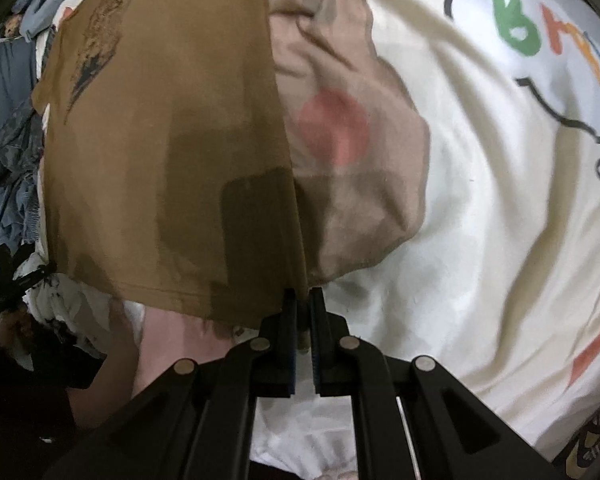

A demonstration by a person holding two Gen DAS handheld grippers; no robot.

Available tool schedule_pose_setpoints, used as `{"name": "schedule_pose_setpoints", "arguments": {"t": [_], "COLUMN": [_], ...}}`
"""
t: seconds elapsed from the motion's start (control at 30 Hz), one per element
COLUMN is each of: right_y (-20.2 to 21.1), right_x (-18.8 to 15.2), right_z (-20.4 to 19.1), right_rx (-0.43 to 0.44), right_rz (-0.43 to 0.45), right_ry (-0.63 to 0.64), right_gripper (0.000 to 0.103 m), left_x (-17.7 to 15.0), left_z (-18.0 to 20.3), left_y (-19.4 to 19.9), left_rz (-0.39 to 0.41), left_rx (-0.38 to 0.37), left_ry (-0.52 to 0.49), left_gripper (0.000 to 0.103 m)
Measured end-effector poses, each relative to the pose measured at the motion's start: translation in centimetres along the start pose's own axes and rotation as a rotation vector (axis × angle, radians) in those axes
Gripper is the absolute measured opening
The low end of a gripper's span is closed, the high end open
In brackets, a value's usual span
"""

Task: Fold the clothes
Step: 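Lower the folded hem onto the shirt and open both grippers, then raise both open grippers and move them toward the brown t-shirt collar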

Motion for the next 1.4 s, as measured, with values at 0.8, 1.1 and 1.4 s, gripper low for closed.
{"name": "schedule_pose_setpoints", "arguments": {"t": [0.8,1.1,1.4], "right_y": [9.0,14.4,22.5], "right_x": [3.7,3.7,3.4], "right_z": [0.2,0.2,2.3], "right_rx": [0.043,0.029,0.048], "right_rz": [0.166,0.279,0.429], "right_ry": [-0.024,0.017,0.01], "right_gripper": [0.034,0.042,0.045], "left_x": [1.6,2.6,2.2], "left_z": [1.9,3.8,6.4], "left_y": [9.5,16.2,24.4], "left_rz": [0.098,0.182,0.221], "left_rx": [0.03,0.033,0.095], "left_ry": [0.061,0.126,0.095], "left_gripper": [0.05,0.05,0.05]}}
Point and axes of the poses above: each gripper's, at about its wrist camera, not at the fingertips, and y roughly against the way its jaws point, z to its right, x to its top, the point moved 5 cm from there along -y, roughly the way its jaws point, and after that the axes turned 5 degrees about z, right-handed, at the moved point
